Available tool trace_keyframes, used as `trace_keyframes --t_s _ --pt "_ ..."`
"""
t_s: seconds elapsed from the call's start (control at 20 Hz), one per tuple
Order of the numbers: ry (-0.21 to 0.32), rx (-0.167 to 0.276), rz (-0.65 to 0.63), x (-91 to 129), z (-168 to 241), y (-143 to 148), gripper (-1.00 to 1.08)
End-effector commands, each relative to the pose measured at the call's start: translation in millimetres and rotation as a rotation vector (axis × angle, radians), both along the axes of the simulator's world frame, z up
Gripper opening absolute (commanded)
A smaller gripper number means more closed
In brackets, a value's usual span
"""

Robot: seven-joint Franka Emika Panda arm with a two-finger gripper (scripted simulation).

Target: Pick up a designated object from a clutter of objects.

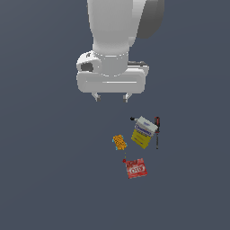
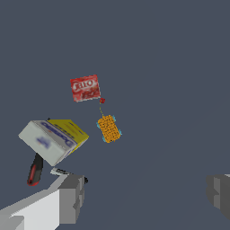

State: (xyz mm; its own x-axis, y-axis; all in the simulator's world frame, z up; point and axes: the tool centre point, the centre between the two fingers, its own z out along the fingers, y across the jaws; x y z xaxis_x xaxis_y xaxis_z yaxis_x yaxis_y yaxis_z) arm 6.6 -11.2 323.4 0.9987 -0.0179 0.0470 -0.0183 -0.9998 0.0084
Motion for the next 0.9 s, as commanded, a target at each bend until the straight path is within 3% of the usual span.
trace_keyframes --t_s 0.0,0.4,0.85 --pt "0.0 0.0 0.0 0.0 0.0 0.0 1.0" --pt "0.048 -0.023 -0.011 -7.0 -15.0 -6.4 1.0" --pt "0.05 -0.025 0.018 -5.7 -18.8 -1.7 1.0"
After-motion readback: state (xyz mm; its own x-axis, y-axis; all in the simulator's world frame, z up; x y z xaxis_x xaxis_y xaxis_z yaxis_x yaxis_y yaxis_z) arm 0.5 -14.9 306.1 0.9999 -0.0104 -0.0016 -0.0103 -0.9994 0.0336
